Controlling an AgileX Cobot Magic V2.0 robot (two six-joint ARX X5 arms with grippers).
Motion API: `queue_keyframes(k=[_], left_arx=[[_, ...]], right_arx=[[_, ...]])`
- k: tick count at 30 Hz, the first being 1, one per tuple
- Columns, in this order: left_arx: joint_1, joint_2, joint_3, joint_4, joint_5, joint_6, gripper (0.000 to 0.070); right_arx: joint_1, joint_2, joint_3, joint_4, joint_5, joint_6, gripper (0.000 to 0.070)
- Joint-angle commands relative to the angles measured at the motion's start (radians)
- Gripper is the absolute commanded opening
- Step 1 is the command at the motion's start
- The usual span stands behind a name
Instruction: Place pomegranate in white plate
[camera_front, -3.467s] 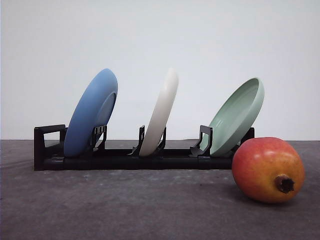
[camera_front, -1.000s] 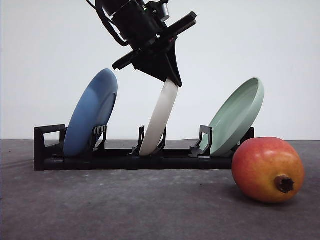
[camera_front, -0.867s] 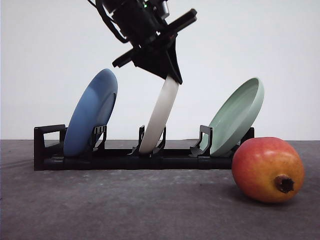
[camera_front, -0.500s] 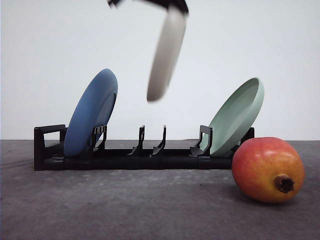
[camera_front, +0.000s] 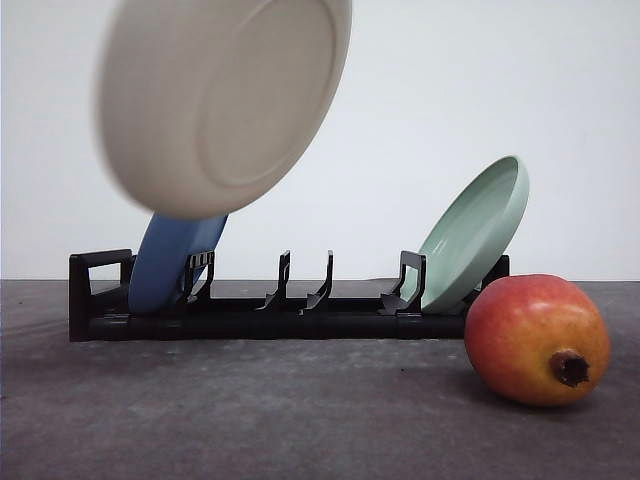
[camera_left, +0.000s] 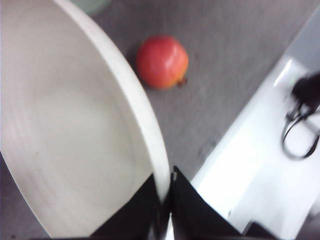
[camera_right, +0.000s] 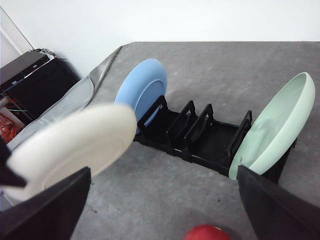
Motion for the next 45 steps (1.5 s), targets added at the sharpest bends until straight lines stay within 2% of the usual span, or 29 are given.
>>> queue_keyframes(k=[1,4,9,14,20,28,33,35,38,40,42,45], left_arx=[[-0.047,0.014,-0.009,0.011,-0.050,0.019,0.0000],[-0.101,0.017,-0.066,0.003,-0.140,0.020,0.0000],[-0.160,0.035,-0.199,0.025,-0.210,0.008,0.0000],[-0.216,0.078,-0.341,0.110,-0.280,0.002,0.0000],[-0.292,0.212,-0.407,0.202,-0.431,0.002,0.0000],[-0.331,0.398,-0.407,0.304,-0.442,0.000,0.0000],[-0.329,0.412,-0.405,0.317,-0.443,-0.016,0.0007],[-0.324,0.406,-0.398,0.313,-0.443,-0.030,0.0110],[-0.313,0.384,-0.395,0.320,-0.442,-0.050,0.0357],[-0.306,0.357,-0.395,0.313,-0.442,-0.073,0.0499],[-0.300,0.324,-0.395,0.305,-0.442,-0.090,0.0567],[-0.287,0.250,-0.395,0.289,-0.442,-0.101,0.0570]], right_arx=[[0.002,0.004,0.019,0.006,-0.001,-0.006,0.0599],[0.002,0.004,0.019,0.006,-0.001,-0.003,0.0599],[0.002,0.004,0.019,0.006,0.000,-0.003,0.0599],[0.002,0.005,0.019,0.006,0.000,-0.004,0.0599],[0.002,0.013,0.019,0.006,-0.001,-0.004,0.0599],[0.002,0.024,0.019,0.006,-0.001,-0.004,0.0599],[0.002,0.024,0.019,0.006,-0.001,-0.004,0.0599],[0.002,0.024,0.019,0.006,-0.001,-0.004,0.0599],[0.002,0.024,0.019,0.005,-0.002,-0.004,0.0599],[0.003,0.024,0.019,0.004,-0.002,-0.004,0.0599],[0.003,0.024,0.019,0.001,-0.002,-0.004,0.0599],[0.003,0.030,0.019,-0.003,-0.002,-0.004,0.0599]])
